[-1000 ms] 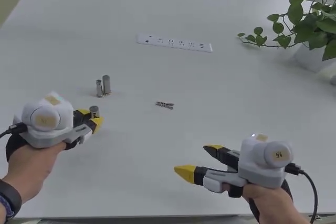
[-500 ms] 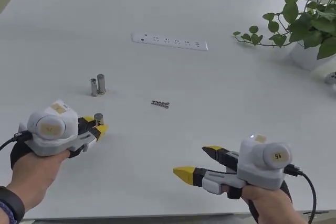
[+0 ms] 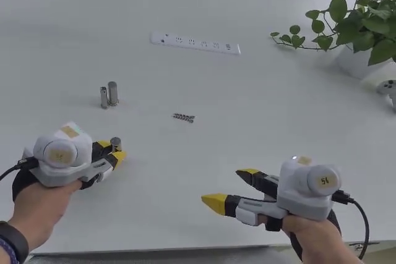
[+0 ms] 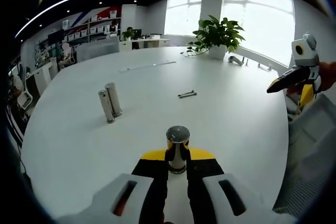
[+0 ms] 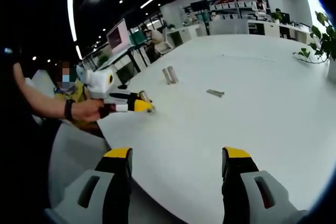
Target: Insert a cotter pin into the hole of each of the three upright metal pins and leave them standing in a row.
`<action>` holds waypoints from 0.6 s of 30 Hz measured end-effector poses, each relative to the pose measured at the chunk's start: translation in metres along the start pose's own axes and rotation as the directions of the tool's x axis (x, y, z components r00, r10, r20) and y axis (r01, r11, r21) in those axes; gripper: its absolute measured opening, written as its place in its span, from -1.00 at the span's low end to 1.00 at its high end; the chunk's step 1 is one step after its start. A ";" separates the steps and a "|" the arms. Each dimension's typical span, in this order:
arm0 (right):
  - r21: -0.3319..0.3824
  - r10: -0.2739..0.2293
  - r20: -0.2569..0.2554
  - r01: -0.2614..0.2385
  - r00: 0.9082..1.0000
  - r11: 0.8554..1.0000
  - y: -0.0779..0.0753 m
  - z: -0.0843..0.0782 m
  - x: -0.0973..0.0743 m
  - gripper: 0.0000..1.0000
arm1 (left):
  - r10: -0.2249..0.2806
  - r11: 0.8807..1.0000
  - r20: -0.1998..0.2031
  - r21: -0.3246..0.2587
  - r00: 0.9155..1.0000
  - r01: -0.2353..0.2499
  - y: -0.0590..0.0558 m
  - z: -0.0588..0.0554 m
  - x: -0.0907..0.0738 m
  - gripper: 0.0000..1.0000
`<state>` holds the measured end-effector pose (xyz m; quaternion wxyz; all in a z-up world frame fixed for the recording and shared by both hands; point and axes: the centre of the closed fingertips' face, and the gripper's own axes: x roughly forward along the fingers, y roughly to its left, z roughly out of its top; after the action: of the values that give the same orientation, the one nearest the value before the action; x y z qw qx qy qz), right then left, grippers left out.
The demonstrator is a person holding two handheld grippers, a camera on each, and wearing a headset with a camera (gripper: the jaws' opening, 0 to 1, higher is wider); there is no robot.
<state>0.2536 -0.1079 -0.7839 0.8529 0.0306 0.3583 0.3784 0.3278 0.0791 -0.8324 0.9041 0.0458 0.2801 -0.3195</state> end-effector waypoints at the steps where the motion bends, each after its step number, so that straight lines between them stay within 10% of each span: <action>1: 0.000 0.000 -0.002 0.000 1.000 1.000 0.000 -0.001 0.000 0.43 | -0.001 1.000 -0.003 0.005 1.000 0.001 -0.001 -0.001 0.000 -0.79; 18: 0.001 0.002 -0.008 -0.002 1.000 1.000 0.000 -0.002 0.002 0.43 | -0.012 1.000 -0.005 0.013 1.000 0.012 -0.004 -0.009 0.002 -0.79</action>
<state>0.2528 -0.1070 -0.7861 0.8510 0.0299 0.3619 0.3794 0.3223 0.0768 -0.8408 0.9012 0.0506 0.2804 -0.3266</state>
